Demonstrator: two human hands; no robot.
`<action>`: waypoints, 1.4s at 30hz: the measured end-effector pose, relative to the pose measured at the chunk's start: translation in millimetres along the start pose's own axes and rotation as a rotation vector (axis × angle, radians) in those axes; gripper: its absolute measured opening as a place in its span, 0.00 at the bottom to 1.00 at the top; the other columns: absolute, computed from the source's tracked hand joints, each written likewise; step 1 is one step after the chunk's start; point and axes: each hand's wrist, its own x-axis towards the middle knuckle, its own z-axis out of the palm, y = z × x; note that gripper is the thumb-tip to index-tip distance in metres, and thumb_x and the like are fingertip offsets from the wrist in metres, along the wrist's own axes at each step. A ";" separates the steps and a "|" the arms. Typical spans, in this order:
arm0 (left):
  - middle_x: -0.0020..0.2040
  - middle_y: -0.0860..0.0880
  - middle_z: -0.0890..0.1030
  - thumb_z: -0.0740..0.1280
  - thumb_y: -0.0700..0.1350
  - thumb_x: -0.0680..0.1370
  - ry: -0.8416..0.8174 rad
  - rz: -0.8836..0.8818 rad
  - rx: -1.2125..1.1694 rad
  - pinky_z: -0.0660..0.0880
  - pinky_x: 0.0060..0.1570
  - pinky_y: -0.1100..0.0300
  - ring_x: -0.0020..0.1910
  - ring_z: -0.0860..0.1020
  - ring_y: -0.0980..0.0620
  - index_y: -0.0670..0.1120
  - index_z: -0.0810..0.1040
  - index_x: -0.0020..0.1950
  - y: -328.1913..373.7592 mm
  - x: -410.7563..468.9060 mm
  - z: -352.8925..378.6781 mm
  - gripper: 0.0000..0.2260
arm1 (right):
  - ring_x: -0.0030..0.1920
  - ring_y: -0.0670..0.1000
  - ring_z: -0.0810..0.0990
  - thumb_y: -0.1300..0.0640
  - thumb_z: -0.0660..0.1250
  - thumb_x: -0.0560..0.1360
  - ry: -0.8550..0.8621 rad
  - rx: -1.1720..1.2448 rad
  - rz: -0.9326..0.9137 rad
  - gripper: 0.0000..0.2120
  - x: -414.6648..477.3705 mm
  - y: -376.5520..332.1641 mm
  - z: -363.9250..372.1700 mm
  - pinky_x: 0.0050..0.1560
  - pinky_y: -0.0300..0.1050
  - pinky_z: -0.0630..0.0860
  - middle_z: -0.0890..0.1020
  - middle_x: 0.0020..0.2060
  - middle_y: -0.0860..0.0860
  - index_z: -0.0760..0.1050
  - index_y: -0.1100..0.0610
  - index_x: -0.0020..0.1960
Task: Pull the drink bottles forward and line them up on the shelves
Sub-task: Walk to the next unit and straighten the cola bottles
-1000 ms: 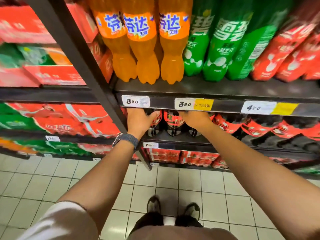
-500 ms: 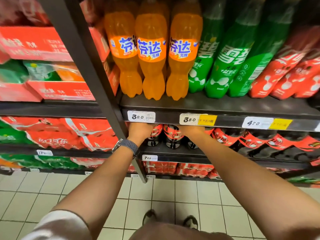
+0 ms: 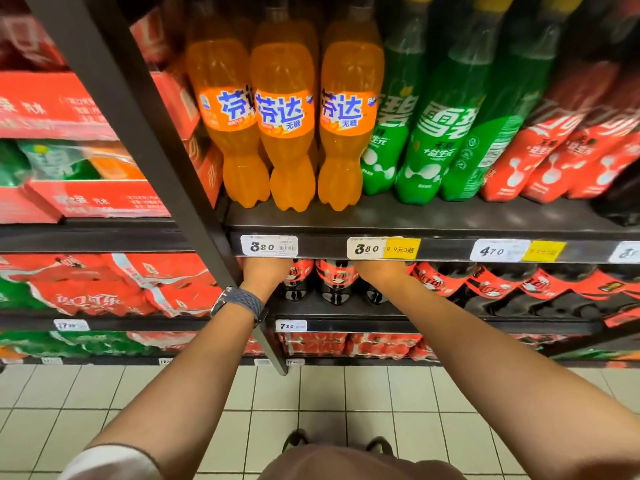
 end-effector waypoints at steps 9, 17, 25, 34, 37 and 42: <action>0.49 0.45 0.78 0.62 0.52 0.77 0.403 0.310 -0.018 0.70 0.54 0.49 0.51 0.74 0.42 0.46 0.76 0.52 39.0 -50.4 30.1 0.11 | 0.47 0.56 0.72 0.47 0.61 0.77 0.518 -0.488 -0.207 0.12 -81.8 107.8 -66.3 0.49 0.48 0.68 0.75 0.46 0.52 0.71 0.54 0.55; 0.37 0.43 0.80 0.63 0.52 0.77 0.264 0.226 0.005 0.68 0.33 0.54 0.37 0.79 0.40 0.45 0.79 0.43 129.4 -41.7 32.0 0.12 | 0.48 0.57 0.78 0.42 0.66 0.74 0.347 -0.364 -0.072 0.19 -65.0 147.9 -115.0 0.43 0.48 0.73 0.82 0.44 0.56 0.77 0.55 0.57; 0.43 0.38 0.80 0.65 0.46 0.78 0.210 0.229 -0.006 0.73 0.37 0.50 0.41 0.79 0.37 0.41 0.81 0.51 181.8 -36.3 46.0 0.10 | 0.69 0.55 0.68 0.42 0.63 0.76 0.301 -0.324 -0.157 0.22 -36.8 151.3 -125.1 0.66 0.48 0.63 0.74 0.67 0.52 0.73 0.51 0.67; 0.43 0.57 0.74 0.62 0.45 0.79 -0.256 -0.135 -0.247 0.68 0.45 0.63 0.47 0.70 0.55 0.51 0.73 0.44 193.7 -9.2 37.9 0.04 | 0.66 0.55 0.71 0.44 0.59 0.79 0.183 -0.373 -0.114 0.19 -27.3 159.3 -126.3 0.60 0.49 0.69 0.75 0.66 0.49 0.71 0.47 0.68; 0.36 0.61 0.72 0.61 0.52 0.80 -0.212 -0.184 -0.241 0.66 0.38 0.63 0.46 0.73 0.53 0.53 0.70 0.36 193.3 -10.1 40.2 0.12 | 0.67 0.55 0.70 0.45 0.58 0.80 0.131 -0.394 -0.133 0.18 -22.0 164.7 -128.0 0.62 0.48 0.67 0.74 0.67 0.50 0.71 0.48 0.68; 0.43 0.60 0.76 0.64 0.59 0.76 -0.133 -0.090 -0.392 0.69 0.48 0.63 0.44 0.72 0.57 0.56 0.75 0.48 186.2 -9.9 45.8 0.08 | 0.58 0.56 0.76 0.49 0.56 0.80 -0.070 -0.341 -0.079 0.15 -18.9 181.2 -140.1 0.48 0.42 0.67 0.78 0.60 0.54 0.74 0.51 0.62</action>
